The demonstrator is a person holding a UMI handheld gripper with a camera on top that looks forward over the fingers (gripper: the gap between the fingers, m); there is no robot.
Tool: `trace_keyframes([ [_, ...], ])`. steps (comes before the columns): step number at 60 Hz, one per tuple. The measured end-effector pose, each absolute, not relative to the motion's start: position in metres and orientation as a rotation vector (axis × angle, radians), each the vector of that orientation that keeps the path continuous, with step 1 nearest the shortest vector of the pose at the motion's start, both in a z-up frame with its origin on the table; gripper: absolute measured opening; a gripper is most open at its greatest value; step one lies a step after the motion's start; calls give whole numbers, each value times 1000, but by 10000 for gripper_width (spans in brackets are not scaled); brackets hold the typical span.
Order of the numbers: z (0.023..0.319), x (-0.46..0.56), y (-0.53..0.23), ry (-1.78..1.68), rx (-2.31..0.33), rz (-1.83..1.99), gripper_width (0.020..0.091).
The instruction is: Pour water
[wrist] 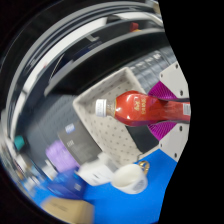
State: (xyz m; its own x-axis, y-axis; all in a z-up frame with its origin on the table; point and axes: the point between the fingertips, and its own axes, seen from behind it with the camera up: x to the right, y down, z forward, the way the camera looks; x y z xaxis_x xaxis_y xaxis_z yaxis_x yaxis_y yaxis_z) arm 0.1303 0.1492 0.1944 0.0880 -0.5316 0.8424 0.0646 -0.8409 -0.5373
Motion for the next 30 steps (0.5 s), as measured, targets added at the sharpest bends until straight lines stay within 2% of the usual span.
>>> trace_keyframes([
  [8,194,139,123,852,-1700,-1459,245],
  [16,171,146,102,1060,-1516,-1174,244],
  [30,115,153,87,1180,-1421,-1053,244],
])
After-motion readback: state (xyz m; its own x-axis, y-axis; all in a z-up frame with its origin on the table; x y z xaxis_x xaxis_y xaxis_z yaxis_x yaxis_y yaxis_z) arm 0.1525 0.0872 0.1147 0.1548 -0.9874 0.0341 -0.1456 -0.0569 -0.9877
